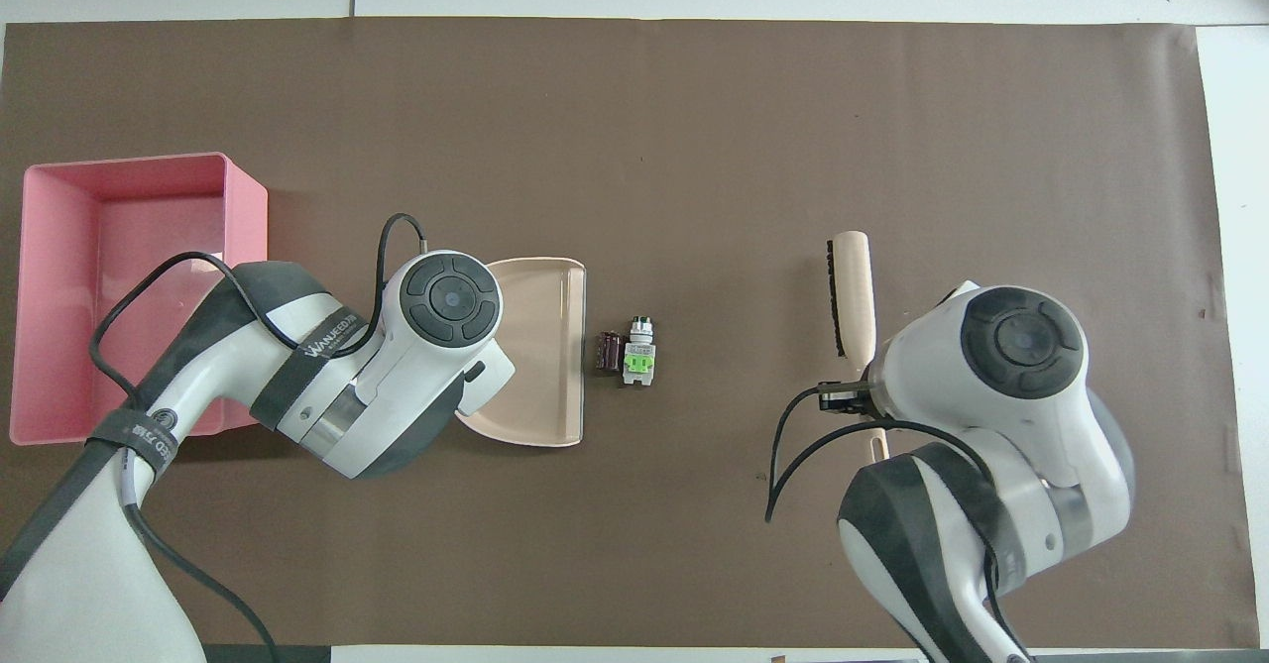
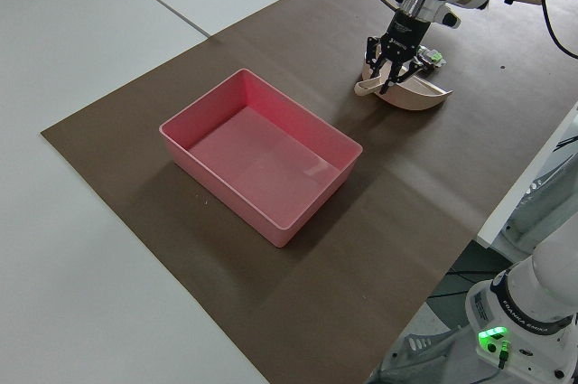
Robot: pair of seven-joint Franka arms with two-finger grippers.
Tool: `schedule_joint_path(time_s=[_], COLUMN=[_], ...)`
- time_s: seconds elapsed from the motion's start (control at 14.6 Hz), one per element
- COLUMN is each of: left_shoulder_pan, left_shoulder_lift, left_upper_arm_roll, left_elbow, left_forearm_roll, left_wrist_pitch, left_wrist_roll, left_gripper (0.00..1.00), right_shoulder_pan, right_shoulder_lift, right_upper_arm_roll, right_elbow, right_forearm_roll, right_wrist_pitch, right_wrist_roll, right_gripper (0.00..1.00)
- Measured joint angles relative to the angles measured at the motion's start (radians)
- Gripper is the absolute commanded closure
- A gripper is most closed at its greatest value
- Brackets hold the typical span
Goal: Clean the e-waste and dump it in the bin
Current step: 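Slide the dustpan toward the e-waste while the right gripper grasps the brush, then sweep the e-waste into the dustpan with the brush in the right gripper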
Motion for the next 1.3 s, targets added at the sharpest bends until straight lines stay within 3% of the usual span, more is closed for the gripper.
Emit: schedule_joint_path(time_s=[0.27, 0.68, 1.3], left_shoulder_pan=[0.000, -0.003, -0.009], left_shoulder_lift=[0.002, 0.002, 0.002], left_upper_arm_roll=[0.000, 0.000, 0.000], left_elbow=[0.003, 0.003, 0.000], left_forearm_roll=[0.000, 0.000, 0.001], left_wrist_pitch=[-0.016, -0.023, -0.031], left_wrist_roll=[-0.003, -0.011, -0.018], left_gripper=[1.00, 1.00, 1.00], right_shoulder_pan=[0.155, 0.265, 0.348], right_shoulder_lift=[0.045, 0.067, 0.275], right_upper_arm_roll=[0.001, 0.001, 0.003], right_elbow=[0.001, 0.019, 0.203], right_forearm_roll=[0.000, 0.003, 0.003], right_wrist_pitch=[0.042, 0.056, 0.064], right_wrist_roll=[0.124, 0.146, 0.241], right_gripper=[1.00, 1.00, 1.00])
